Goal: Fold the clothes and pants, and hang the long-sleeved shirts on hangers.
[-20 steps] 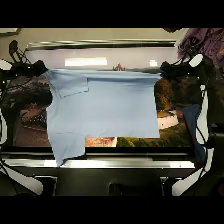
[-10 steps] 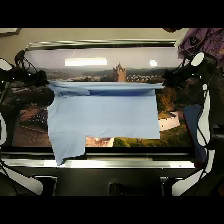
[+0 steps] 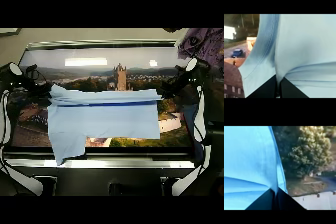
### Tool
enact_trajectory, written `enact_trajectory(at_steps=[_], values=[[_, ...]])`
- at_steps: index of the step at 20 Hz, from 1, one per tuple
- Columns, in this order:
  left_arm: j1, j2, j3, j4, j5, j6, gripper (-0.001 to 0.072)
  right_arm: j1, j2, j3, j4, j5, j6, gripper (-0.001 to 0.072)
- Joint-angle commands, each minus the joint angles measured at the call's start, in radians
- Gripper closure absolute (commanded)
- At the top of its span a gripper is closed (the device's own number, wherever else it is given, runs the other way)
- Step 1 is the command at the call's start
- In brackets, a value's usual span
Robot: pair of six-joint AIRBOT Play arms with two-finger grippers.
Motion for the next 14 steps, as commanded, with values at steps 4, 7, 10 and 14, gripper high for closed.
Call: enact_trajectory(at_steps=[4, 7, 10, 14], values=[[-0.028, -0.053, -0.004, 0.003, 0.025, -0.008, 0.0689, 0.003, -0.07, -0.004, 0.059, 0.06, 0.024, 0.068], [-0.035, -0.068, -0.004, 0.0, 0.047, -0.008, 0.0689, 0.003, -0.098, -0.018, 0.082, 0.078, 0.024, 0.0679], [-0.045, -0.068, -0.003, -0.004, 0.098, -0.016, 0.0642, 0.003, -0.114, -0.019, 0.109, 0.082, 0.037, 0.0609], [-0.047, -0.056, 0.002, -0.042, 0.087, -0.067, 0.0036, 0.002, -0.113, -0.019, 0.126, 0.117, 0.014, 0.0269]])
